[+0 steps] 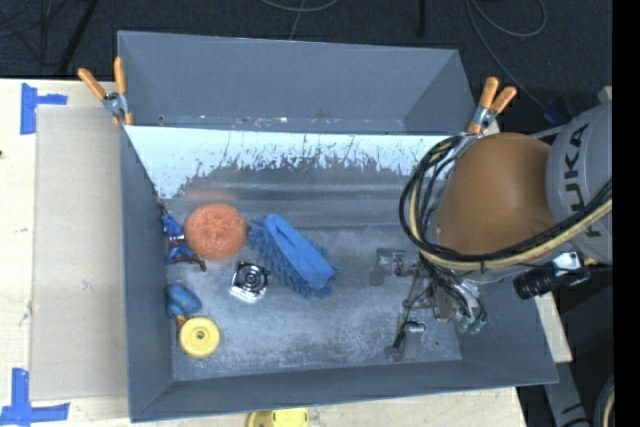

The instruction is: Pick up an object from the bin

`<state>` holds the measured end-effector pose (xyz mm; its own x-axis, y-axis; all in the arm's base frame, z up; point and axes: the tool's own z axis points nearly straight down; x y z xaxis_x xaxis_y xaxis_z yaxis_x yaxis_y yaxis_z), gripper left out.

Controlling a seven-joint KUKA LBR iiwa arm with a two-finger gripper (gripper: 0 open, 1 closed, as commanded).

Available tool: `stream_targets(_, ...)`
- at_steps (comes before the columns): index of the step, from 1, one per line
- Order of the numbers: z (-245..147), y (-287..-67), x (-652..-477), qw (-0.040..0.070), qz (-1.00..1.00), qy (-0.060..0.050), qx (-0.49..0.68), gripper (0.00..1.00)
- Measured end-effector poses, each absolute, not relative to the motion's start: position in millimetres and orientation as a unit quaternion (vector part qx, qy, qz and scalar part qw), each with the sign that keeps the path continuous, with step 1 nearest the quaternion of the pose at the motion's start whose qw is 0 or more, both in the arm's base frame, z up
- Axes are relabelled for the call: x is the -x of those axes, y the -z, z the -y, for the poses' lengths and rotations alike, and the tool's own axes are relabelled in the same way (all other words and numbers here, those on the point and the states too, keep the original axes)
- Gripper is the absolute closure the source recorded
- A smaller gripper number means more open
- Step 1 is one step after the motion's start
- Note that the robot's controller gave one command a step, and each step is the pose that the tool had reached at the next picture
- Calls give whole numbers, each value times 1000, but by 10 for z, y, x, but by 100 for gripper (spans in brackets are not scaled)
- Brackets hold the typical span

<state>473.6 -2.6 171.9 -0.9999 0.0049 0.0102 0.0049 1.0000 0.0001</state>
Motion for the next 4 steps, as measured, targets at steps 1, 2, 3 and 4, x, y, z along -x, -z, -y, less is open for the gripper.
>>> stream_targets(1,25,-1761,-4754,1,1000,0,2,0)
stream_targets(2,-285,-1319,-5066,-2,1000,0,22,0)
stream_targets(3,-327,-799,-5263,-1,997,1,81,0)
stream_targets(4,-597,-735,-5364,2,999,-1,47,0)
